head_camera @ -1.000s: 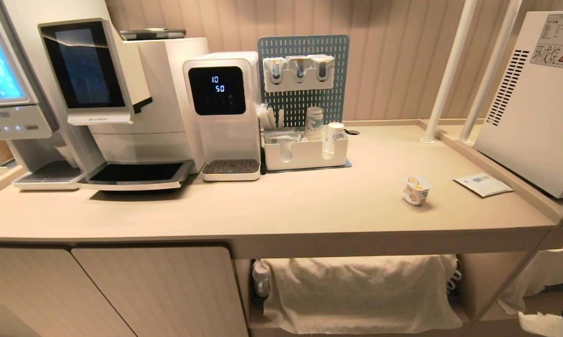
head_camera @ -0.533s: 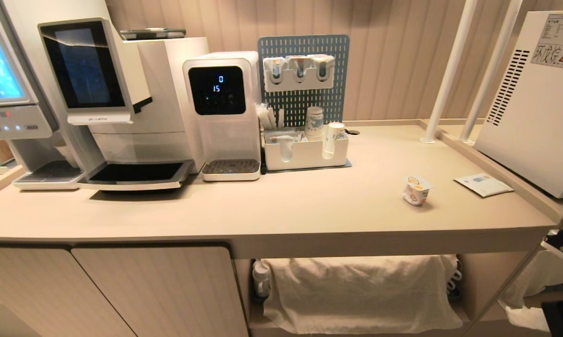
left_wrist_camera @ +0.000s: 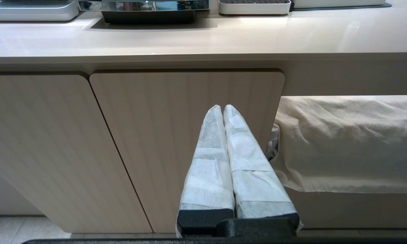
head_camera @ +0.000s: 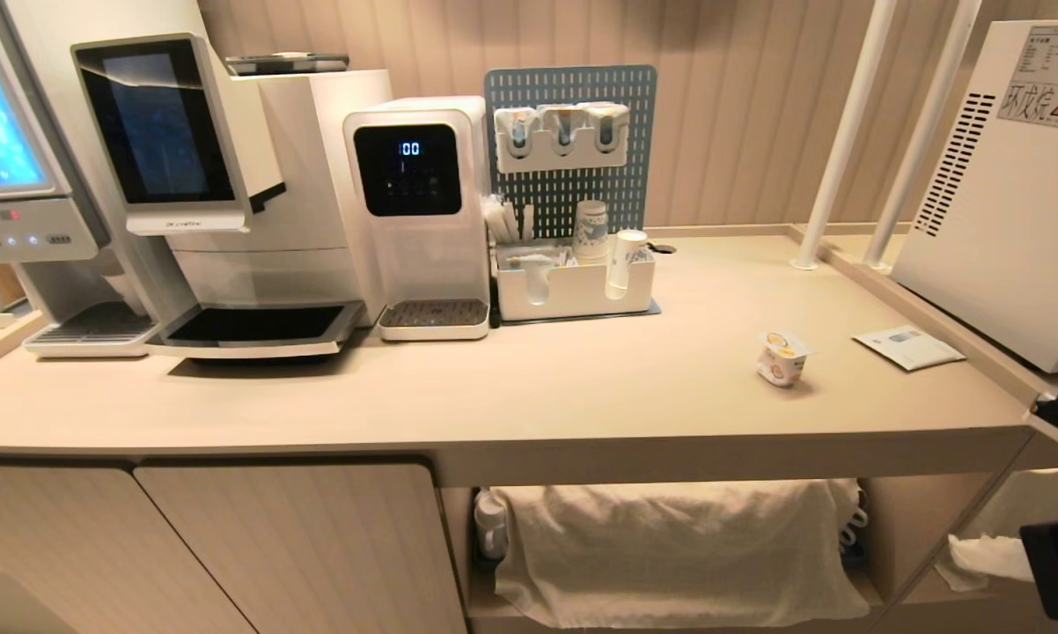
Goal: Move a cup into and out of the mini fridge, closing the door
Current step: Put the yoghurt in the freezer
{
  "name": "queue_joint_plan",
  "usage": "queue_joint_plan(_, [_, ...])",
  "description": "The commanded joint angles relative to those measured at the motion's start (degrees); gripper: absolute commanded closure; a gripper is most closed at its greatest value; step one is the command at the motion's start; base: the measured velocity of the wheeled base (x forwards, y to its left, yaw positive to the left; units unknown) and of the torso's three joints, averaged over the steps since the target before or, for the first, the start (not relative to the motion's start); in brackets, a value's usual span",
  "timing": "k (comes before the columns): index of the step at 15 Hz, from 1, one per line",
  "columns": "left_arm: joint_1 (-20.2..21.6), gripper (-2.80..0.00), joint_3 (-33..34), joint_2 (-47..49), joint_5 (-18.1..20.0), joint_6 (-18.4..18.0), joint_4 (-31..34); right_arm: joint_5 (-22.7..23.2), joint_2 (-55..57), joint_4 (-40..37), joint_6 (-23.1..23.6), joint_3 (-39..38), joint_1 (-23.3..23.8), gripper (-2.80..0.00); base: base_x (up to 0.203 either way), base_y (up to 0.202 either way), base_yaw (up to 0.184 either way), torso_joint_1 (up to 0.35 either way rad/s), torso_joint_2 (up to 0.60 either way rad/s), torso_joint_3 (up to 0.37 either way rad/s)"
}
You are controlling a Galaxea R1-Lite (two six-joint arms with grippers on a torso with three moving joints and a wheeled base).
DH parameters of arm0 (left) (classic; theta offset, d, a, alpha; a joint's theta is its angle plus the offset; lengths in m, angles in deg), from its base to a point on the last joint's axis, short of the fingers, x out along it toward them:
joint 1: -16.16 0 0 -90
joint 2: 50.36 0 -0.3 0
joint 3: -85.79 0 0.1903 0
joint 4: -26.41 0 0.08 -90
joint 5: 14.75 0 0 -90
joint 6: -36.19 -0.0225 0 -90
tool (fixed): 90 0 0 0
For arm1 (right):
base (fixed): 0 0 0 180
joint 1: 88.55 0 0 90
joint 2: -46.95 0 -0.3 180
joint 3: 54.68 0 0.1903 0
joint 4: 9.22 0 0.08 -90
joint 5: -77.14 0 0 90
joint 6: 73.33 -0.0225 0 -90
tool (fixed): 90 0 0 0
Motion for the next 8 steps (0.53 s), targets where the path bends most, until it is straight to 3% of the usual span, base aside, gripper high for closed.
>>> queue_joint_plan(1, [0.0, 0.0, -0.01, 0.0, -0.02, 0.02, -0.04, 0.06, 0.82, -0.14, 1.57, 1.86, -0.03, 0.0, 0.0, 0.0, 0.0, 0.0, 0.0, 0.0])
queue_joint_plan(8, [0.0, 0.0, -0.01, 0.0, -0.02, 0.05, -0.04, 0.06, 4.16, -0.04, 3.39, 2.56, 0.02, 0.0, 0.0, 0.0, 0.0, 0.0, 0.0, 0.0])
